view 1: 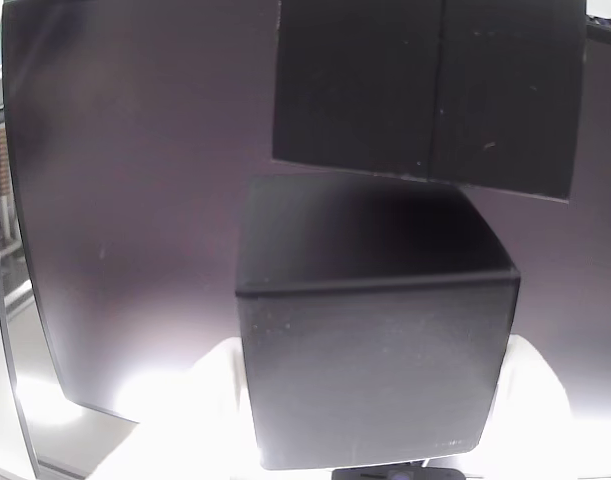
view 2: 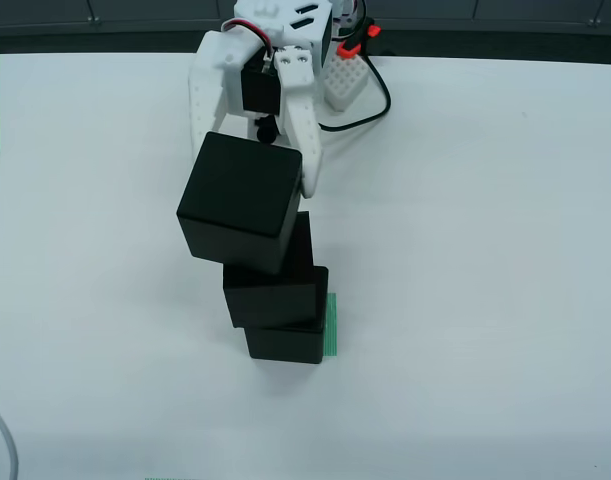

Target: Stack 3 Blocks on the chosen place.

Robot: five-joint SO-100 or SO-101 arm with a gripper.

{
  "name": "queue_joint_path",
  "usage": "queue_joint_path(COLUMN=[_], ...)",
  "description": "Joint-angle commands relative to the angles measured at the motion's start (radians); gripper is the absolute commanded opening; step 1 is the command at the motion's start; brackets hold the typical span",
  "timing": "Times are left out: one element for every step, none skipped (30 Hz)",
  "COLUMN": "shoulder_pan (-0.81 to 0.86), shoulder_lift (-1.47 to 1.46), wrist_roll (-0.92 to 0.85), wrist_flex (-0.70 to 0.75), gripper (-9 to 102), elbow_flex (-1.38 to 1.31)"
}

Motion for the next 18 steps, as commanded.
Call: queue_joint_path(shoulder_pan=[0.012,0.012,0.012,0.012,0.012,0.012,0.012,0.014,0.014,0.015,0.015,0.015,0.015,0.015,0.017,0.018,0.021,0.023], shoulder_lift=[0.0,0.002,0.003,0.003,0.002,0.0,-0.002,-0.003,-0.003,-0.003,-0.003,-0.003,-0.003,-0.003,-0.003,-0.003,-0.005,-0.006], wrist_roll=[-0.008,-0.009,-0.014,-0.015,-0.015,-0.015,-0.017,-0.017,-0.018,-0.018,-0.018,-0.018,-0.02,-0.023,-0.023,-0.026,-0.029,-0.029], wrist_flex=[-0.023,-0.025,-0.026,-0.034,-0.037,-0.04,-0.041,-0.043,-0.046,-0.048,-0.052,-0.055,-0.058,-0.063,-0.066,-0.067,-0.069,-0.071], gripper=[24,24,24,24,24,24,24,25,26,27,27,27,28,28,29,30,31,32], elbow_flex=[0.0,0.003,0.006,0.009,0.011,0.011,0.011,0.011,0.012,0.014,0.017,0.018,0.021,0.025,0.026,0.028,0.029,0.029])
